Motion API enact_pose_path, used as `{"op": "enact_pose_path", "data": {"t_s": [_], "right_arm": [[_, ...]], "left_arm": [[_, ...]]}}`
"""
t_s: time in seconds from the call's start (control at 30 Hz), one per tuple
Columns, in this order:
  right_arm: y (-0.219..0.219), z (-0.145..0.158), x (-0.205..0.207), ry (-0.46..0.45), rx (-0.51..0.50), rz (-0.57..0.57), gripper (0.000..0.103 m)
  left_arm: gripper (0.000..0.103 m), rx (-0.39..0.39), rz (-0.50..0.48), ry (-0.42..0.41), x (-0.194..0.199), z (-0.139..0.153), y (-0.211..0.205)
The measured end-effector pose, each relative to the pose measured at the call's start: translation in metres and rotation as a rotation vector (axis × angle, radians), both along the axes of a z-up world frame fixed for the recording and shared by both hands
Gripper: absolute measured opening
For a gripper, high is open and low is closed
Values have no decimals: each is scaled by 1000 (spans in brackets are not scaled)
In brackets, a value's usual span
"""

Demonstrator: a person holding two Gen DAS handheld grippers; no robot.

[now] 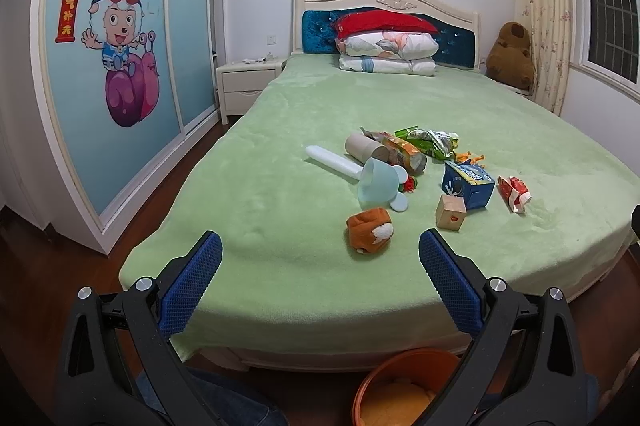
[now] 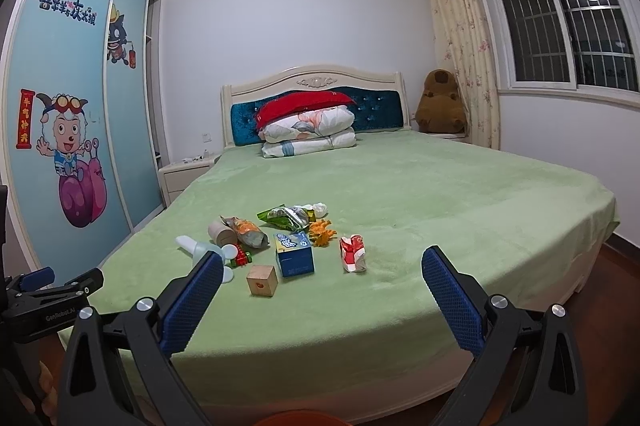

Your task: Collect trash

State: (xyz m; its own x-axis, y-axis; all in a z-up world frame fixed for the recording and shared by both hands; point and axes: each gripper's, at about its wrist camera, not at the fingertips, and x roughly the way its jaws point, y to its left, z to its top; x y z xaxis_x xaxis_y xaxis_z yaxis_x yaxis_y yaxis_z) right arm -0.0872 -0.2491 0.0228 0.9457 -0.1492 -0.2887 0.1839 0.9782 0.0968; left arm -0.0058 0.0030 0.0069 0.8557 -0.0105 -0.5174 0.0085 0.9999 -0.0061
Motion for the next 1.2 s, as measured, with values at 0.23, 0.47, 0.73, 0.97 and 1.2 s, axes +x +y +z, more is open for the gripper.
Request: {"op": "enact_pose_path", "data": {"t_s": [0.23,0.47,0.73,0.97,1.2], "right_arm": [[0,0,0,2,2,-1,98],[-1,-1,1,9,7,-2,98],[0,-4,1,9,6,1,98],[1,-4,0,9,10,3,98],[1,-4,0,10,10,3,98]], "left_arm": [[96,-6,0,7,0,1,2],[96,-4,-2,16,1,-1,4],[96,-5,0,15,1,-1,4],[96,-6,4,15,-1,-4,6],[96,-8,6,24,-2,-7,7]]}}
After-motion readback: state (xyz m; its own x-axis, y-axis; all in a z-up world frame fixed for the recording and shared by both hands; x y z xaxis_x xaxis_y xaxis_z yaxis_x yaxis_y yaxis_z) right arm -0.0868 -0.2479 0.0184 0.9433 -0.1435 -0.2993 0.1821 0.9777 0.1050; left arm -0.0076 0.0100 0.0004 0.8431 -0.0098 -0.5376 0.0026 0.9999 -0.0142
